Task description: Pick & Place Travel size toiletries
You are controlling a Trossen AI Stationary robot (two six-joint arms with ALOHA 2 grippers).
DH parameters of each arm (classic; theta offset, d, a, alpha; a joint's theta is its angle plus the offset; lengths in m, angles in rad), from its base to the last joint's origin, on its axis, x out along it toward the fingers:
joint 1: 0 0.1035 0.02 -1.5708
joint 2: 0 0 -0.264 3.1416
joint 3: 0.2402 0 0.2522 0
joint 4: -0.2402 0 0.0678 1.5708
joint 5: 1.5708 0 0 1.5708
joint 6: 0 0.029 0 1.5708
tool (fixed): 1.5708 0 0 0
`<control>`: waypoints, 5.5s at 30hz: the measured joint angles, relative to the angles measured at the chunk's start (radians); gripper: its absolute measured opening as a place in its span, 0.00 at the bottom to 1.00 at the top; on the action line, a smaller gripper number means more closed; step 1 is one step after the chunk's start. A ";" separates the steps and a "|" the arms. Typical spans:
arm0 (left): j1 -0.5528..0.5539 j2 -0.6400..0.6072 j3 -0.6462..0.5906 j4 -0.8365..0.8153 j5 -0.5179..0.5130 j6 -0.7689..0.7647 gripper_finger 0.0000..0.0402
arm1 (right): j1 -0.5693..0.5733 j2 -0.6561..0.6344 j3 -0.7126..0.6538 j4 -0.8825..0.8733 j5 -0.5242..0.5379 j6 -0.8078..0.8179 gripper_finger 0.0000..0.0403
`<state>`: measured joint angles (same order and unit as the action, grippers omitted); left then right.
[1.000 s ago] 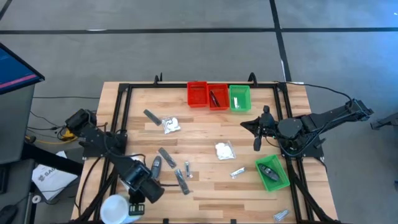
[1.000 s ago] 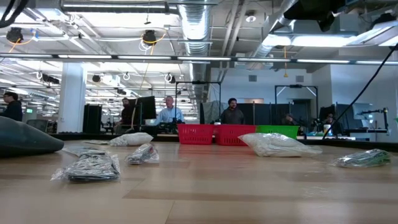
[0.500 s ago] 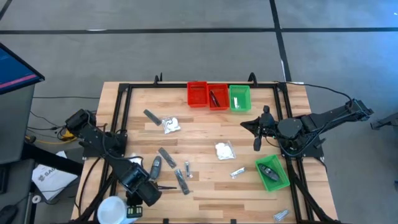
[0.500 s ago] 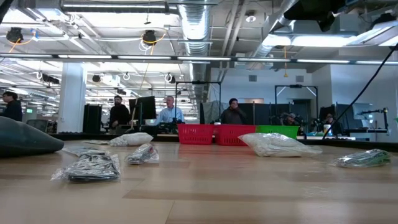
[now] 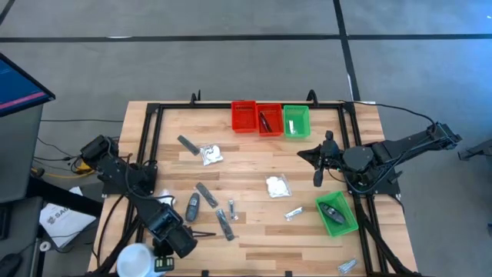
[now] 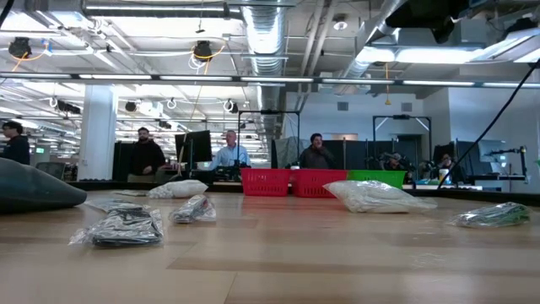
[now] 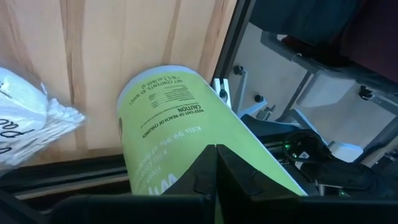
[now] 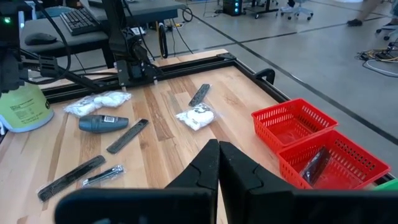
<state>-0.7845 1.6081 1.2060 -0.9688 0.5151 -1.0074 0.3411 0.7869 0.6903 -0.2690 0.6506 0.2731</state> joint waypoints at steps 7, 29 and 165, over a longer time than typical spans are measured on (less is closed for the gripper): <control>-0.002 0.000 0.000 -0.003 0.017 -0.021 0.01 | 0.000 0.000 0.000 0.000 0.000 0.001 0.00; 0.092 -0.225 0.000 -0.010 -0.360 0.150 0.01 | 0.000 0.000 0.000 -0.015 0.000 0.015 0.00; 0.718 -0.001 -0.549 0.948 -0.665 0.807 0.00 | -0.551 0.872 0.166 0.408 -0.890 0.167 0.14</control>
<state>-0.0669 1.6068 0.6571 -0.0203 -0.1495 -0.2007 -0.2100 1.6592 0.8562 0.1388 -0.2396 0.4401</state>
